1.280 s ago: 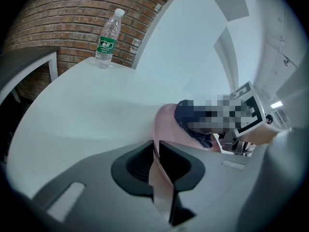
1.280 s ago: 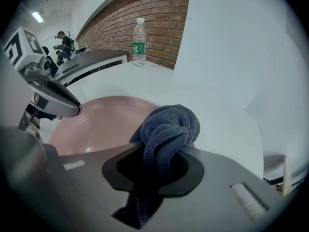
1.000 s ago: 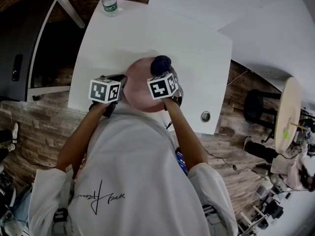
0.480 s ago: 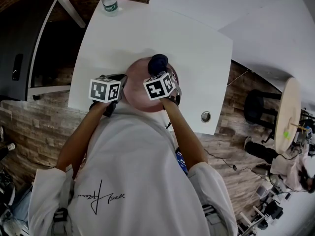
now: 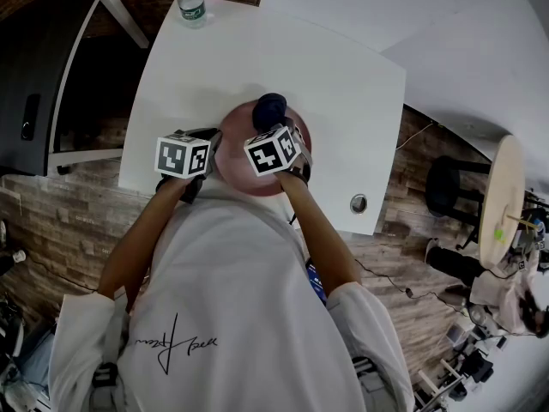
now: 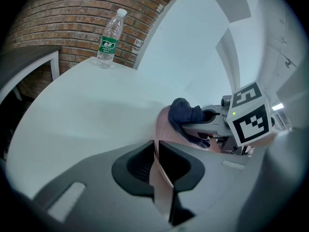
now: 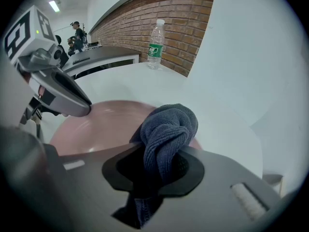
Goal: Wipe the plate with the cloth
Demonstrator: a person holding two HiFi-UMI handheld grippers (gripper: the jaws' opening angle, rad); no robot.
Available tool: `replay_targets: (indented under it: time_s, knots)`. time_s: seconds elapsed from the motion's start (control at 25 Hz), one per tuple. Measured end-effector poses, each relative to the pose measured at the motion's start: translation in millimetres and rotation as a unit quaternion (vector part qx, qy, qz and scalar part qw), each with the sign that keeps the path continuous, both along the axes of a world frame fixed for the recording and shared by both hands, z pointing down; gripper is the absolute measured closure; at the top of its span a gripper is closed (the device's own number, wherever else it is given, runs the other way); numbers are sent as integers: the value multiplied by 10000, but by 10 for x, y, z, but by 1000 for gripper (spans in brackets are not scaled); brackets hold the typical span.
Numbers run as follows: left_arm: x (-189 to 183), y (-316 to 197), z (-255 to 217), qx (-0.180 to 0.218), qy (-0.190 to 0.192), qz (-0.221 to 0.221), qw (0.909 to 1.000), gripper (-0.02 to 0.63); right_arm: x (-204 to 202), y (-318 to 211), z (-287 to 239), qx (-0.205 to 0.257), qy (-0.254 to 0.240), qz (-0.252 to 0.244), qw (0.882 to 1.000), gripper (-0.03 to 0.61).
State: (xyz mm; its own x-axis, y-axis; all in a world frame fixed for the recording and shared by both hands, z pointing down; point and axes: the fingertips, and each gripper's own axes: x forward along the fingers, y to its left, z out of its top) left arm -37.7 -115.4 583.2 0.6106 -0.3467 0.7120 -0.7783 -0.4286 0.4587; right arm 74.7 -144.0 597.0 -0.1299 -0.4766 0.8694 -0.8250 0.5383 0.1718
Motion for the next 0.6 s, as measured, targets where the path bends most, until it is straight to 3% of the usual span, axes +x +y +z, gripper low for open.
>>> replay_targets:
  time_s: [0.6]
  knots:
    - [6, -8, -6, -7, 26, -50, 10000, 568, -150, 2, 9, 21, -51, -149, 9999, 485]
